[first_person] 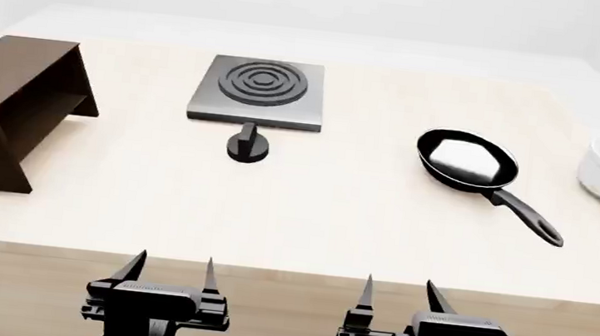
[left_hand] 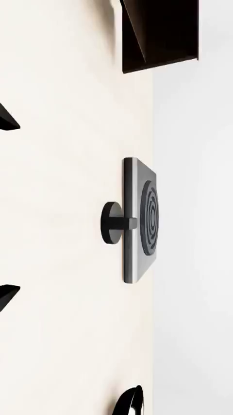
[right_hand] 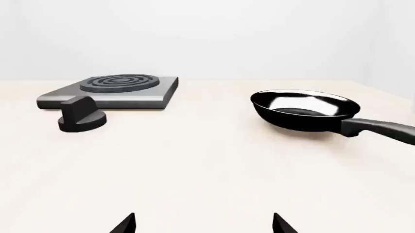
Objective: Turn on the stove and put the frying pan on it.
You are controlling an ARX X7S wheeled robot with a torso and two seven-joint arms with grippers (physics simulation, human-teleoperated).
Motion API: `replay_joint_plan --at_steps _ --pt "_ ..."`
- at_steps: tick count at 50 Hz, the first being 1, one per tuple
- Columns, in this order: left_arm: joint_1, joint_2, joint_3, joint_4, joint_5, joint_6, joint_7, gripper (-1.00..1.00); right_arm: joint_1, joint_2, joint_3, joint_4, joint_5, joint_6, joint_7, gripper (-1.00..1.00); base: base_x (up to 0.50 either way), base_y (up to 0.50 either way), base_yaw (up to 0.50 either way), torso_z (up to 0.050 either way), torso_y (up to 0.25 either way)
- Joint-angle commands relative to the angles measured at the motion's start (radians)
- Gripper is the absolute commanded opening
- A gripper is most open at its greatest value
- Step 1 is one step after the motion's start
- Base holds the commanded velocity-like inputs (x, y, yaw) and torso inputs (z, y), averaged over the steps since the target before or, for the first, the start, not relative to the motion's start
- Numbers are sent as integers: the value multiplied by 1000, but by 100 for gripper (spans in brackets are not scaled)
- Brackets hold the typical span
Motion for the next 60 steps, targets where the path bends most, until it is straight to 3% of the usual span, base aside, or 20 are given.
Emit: replay_joint_plan --at_steps 1,3,19,20,22,34,44,60 --pt "-4 -14 14 -7 -20 -7 -24 100 8 15 -22 11 -10 19 41 100 0 0 0 0 0" --pt "-14 -21 29 -18 10 -43 -70 100 2 22 -17 1 35 11 40 100 0 0 0 0 0" --pt "-17 -58 66 -14 -69 -42 -69 100 14 58 -67 13 57 21 77 100 0 0 0 0 0" --pt "-18 -15 13 -14 -25 -52 -27 100 38 150 -216 40 180 -11 216 100 0 0 0 0 0" --pt "-21 -21 21 -6 -20 -67 -57 100 43 183 -212 10 198 52 223 100 0 0 0 0 0" --pt "-20 -54 66 69 11 -124 -143 100 18 217 -223 -127 169 36 247 100 13 0 0 0 0" --pt "-12 -71 79 122 9 -151 -172 100 23 236 -217 -216 209 109 249 100 499 0 0 0 0" --pt "-9 -91 95 131 -16 -140 -190 100 21 246 -227 -224 186 78 266 100 500 0 0 0 0"
